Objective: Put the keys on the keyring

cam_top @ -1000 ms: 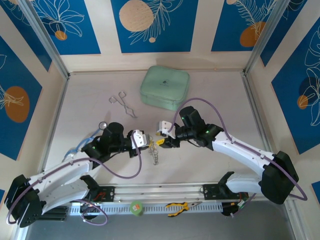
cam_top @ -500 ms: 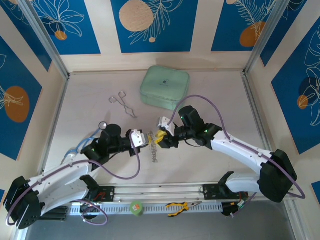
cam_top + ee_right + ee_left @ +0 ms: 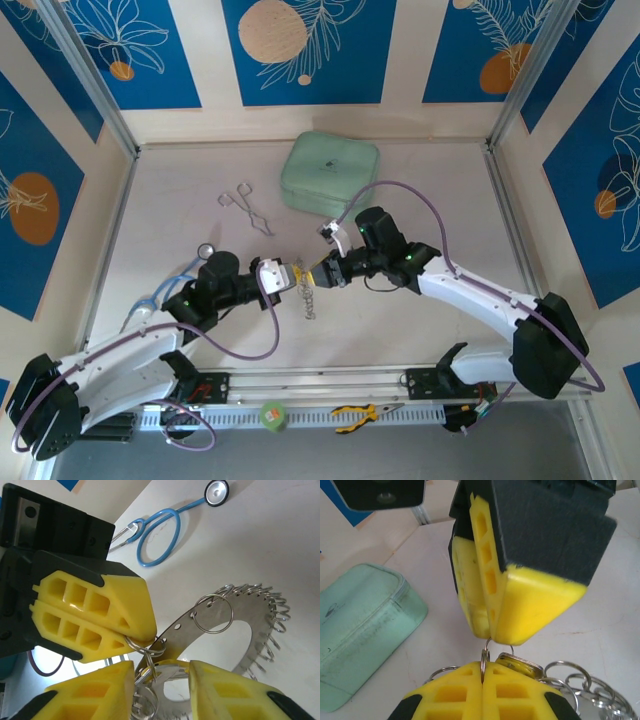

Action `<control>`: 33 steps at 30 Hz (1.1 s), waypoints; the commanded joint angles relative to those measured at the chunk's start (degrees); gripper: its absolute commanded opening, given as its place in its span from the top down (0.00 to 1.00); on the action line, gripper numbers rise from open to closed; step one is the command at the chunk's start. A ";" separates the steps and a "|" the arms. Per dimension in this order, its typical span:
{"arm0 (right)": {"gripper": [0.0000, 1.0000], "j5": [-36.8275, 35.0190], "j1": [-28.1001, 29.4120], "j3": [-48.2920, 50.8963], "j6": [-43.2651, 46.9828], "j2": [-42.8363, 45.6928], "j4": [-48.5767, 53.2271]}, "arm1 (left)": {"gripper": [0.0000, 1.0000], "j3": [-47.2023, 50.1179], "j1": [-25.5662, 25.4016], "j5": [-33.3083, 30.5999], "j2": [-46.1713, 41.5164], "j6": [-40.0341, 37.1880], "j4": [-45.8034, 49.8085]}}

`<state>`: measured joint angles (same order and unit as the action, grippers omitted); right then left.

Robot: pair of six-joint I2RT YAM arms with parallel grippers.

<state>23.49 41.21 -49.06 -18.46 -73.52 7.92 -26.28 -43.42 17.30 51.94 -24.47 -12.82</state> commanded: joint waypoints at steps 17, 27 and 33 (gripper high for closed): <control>0.97 2.66 -2.37 -0.09 -3.15 -1.61 0.24 | 1.00 1.80 -0.34 0.95 -2.81 6.12 -11.47; 0.57 2.84 -3.43 -1.40 1.90 2.69 -1.24 | 1.00 3.84 -0.43 -0.20 -1.23 12.56 -17.63; 0.49 -3.96 -4.72 4.42 17.08 11.12 -5.65 | 1.00 4.91 -0.42 -1.42 -1.43 15.37 -18.92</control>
<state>22.79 36.60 -47.55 -11.44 -65.17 5.10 -22.02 -43.53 16.21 50.83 -12.16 -27.29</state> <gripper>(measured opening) 0.509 0.040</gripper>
